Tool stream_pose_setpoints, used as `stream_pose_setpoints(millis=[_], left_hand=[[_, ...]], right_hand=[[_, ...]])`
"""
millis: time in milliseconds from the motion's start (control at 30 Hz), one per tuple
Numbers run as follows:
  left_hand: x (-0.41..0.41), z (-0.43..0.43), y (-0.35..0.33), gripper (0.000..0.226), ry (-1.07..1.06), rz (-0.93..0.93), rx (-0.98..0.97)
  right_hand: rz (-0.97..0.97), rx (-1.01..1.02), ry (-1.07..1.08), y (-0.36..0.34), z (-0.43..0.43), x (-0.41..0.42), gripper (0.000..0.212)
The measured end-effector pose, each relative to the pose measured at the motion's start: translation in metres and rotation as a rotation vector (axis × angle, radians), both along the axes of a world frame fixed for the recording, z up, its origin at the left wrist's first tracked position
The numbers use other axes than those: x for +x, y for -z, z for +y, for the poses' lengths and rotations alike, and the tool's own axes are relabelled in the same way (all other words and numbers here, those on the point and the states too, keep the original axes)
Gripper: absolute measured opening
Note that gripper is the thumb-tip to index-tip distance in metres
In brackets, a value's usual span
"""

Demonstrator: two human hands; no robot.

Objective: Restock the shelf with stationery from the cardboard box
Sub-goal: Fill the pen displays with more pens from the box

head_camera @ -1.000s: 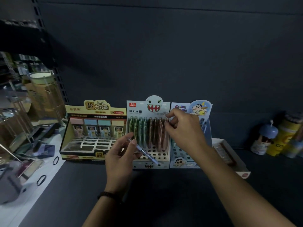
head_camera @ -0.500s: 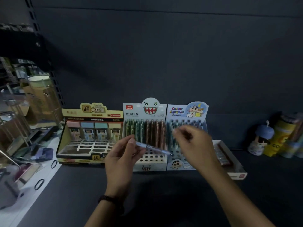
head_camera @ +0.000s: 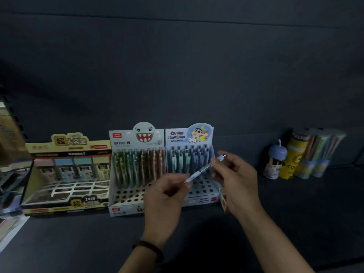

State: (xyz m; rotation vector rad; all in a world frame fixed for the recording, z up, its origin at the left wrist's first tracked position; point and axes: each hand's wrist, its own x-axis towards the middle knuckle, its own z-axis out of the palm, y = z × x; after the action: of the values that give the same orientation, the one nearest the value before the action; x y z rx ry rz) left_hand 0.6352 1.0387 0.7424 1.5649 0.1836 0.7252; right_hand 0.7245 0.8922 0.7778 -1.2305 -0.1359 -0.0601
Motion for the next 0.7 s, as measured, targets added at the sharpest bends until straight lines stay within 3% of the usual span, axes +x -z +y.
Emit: stream_pose_setpoints(millis=[67,167,333,467,700], left_hand=[[0.003,-0.004,0.002,0.029,-0.022,0.012,0.165],[0.01,-0.01,0.012,0.042,-0.056,0.11,0.576],[0.018,-0.025,0.038,0.045,-0.034,0.331,1.019],[0.018,-0.026,0.046,0.049,-0.04,0.381,1.14],[0.018,-0.024,0.051,0.049,-0.052,0.353,1.153]], right_hand=[[-0.07,-0.08,0.041,-0.006,-0.006,0.006,0.019],[-0.3,-0.364,0.237,-0.014,-0.018,0.022,0.028],[-0.554,-0.682,0.286,-0.014,-0.017,0.044,0.017],[-0.575,-0.847,0.219,-0.007,-0.01,0.055,0.022],[-0.55,-1.029,0.108,0.006,-0.002,0.06,0.028]])
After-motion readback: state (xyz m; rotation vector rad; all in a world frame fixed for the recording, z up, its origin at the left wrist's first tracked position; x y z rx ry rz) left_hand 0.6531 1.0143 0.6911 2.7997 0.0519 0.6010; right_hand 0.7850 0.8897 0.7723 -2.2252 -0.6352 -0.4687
